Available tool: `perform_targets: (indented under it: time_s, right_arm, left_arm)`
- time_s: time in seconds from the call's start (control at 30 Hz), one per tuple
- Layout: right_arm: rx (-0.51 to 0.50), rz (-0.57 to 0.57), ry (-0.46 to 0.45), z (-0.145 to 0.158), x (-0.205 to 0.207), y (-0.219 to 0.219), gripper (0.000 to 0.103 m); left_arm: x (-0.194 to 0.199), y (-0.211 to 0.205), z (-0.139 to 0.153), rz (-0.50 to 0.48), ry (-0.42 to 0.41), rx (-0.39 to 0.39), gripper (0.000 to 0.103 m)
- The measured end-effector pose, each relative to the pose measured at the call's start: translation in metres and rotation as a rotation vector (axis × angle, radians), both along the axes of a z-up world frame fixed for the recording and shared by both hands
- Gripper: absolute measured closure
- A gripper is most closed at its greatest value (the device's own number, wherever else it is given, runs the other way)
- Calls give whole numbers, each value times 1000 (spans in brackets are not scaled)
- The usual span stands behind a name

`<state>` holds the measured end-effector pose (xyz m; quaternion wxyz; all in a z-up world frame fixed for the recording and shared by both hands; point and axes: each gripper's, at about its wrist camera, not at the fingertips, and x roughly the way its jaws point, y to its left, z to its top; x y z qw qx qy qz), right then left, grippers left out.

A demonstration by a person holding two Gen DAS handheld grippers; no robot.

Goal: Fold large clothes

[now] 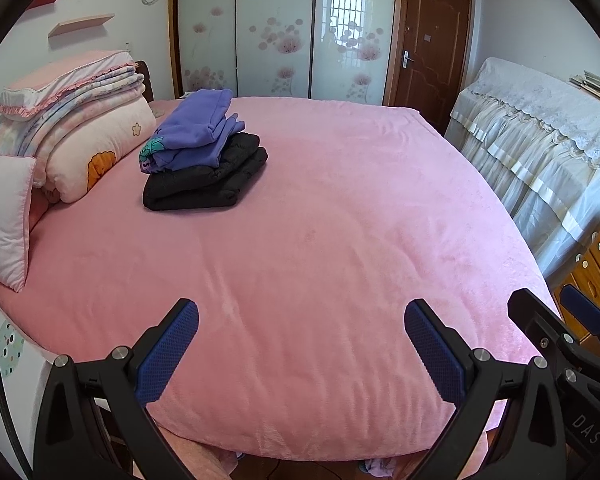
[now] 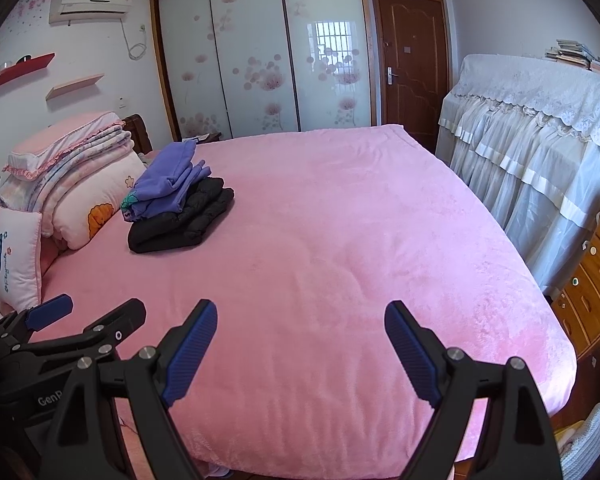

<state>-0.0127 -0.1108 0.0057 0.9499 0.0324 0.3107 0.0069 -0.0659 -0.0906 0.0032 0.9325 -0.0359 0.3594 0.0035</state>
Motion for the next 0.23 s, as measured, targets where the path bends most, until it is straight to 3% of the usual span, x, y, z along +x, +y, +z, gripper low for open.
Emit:
perform_targets:
  time_s: [0.23]
  right_arm:
    - [8, -1, 5, -3, 0, -1, 17]
  left_arm:
    - [1, -2, -1, 2, 1, 9, 1]
